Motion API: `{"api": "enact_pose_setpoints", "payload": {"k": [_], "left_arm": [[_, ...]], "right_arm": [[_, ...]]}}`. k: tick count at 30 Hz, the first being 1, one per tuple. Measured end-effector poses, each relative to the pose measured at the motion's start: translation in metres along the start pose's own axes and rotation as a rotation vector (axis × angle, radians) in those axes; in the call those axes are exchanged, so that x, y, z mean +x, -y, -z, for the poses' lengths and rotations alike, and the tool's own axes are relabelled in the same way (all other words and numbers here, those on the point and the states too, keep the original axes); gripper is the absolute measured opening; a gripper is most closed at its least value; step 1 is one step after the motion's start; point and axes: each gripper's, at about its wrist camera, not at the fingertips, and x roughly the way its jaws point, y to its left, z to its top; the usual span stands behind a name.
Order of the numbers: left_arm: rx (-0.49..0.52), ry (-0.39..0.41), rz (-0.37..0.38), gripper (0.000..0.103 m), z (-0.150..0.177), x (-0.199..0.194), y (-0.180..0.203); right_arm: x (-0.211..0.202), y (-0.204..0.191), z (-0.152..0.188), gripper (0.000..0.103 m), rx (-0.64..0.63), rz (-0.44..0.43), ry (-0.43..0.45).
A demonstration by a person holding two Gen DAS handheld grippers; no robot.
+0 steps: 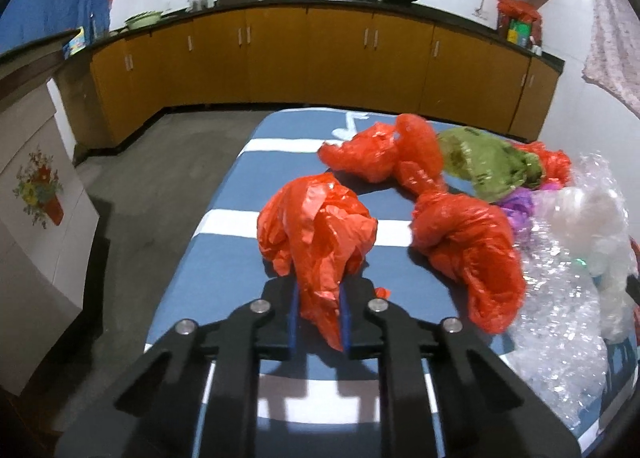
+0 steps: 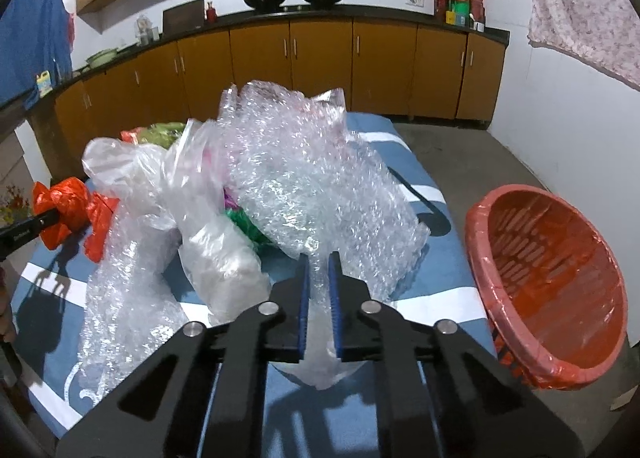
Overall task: Collect trash
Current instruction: 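Grasp the red plastic bag with the left gripper while the right grasps bubble wrap, then carry both held items over the red basket and open both grippers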
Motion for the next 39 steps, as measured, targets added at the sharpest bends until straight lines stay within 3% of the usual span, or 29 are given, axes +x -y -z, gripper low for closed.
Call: {"api": "enact_pose_setpoints", "payload": {"k": [17,26,39], "left_arm": [[0.078,0.167,0.140,0.013,-0.014,-0.091,0.048],[0.161,0.201,0.278,0.013,-0.015,-0.133,0.110],[0.263,0.155,0.523,0.013,-0.001,-0.144,0.237]], "right_arm": [[-0.060,0.022,-0.005,0.006,-0.008,0.037,0.175],[-0.082,0.043,0.000,0.006,0.021,0.084,0.215],[-0.115,0.126,0.007,0.006,0.114,0.291,0.266]]}}
